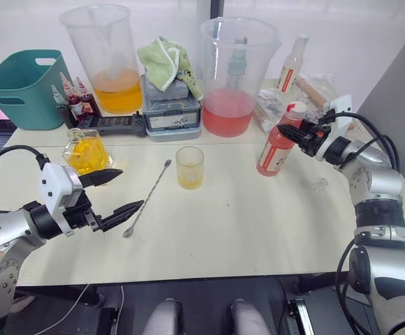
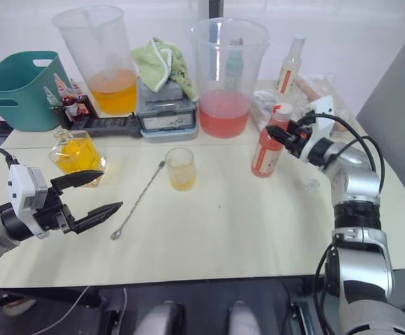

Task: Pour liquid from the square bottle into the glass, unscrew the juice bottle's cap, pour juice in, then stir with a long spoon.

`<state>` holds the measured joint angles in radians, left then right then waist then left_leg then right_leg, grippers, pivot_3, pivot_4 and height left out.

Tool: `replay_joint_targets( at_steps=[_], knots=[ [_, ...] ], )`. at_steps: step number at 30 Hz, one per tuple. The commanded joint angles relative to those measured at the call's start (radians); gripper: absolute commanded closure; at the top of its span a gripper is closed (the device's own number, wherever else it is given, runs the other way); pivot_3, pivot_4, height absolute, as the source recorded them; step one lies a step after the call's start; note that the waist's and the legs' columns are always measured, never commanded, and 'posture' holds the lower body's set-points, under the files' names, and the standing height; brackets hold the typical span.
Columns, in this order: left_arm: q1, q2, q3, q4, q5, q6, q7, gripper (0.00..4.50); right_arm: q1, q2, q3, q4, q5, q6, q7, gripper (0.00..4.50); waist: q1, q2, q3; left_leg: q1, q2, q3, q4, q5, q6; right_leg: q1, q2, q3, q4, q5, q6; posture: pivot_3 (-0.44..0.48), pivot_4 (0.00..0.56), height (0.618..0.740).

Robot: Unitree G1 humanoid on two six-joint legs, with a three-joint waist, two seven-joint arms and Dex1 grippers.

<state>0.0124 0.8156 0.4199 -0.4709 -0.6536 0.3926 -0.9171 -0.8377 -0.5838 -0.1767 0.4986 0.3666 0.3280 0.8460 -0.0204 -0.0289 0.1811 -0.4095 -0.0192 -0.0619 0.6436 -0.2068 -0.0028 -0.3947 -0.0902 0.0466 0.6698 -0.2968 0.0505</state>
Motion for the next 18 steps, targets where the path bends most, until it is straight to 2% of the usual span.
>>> replay_joint_targets(
  at_steps=[1,4,10,18],
  knots=[
    [-0.016,0.006,-0.003,0.014,0.009,-0.037,-0.027,0.00,0.022,-0.028,-0.052,-0.213,0.113,0.067,0.061,3.08,0.000,0.000,0.000,-0.001,0.000,0.000,0.000,0.000,0.000,-0.001,0.000,0.000,0.000,0.000,0.000,0.000,0.150,0.740],
    [-0.032,0.004,-0.021,0.044,0.017,-0.058,-0.049,0.00,0.089,-0.055,-0.039,-0.366,0.189,0.149,0.144,3.08,0.001,0.000,0.000,-0.007,0.000,0.001,0.000,0.000,0.000,-0.008,-0.001,0.000,0.002,0.000,0.000,0.000,0.150,0.740],
    [-0.077,0.010,-0.058,0.102,0.036,-0.084,-0.090,0.00,0.126,-0.081,-0.027,-0.560,0.325,0.271,0.246,3.08,0.000,0.001,0.000,-0.007,0.001,0.002,0.001,0.000,0.000,-0.009,0.000,0.000,0.003,0.000,-0.001,0.000,0.150,0.740],
    [-0.097,0.015,-0.077,0.098,0.042,-0.067,-0.097,0.00,0.154,-0.076,-0.003,-0.677,0.366,0.326,0.233,3.08,0.003,0.001,0.000,-0.006,0.001,0.003,0.001,0.000,0.000,-0.009,-0.001,0.000,0.003,0.001,-0.001,0.000,0.150,0.740]
  ],
)
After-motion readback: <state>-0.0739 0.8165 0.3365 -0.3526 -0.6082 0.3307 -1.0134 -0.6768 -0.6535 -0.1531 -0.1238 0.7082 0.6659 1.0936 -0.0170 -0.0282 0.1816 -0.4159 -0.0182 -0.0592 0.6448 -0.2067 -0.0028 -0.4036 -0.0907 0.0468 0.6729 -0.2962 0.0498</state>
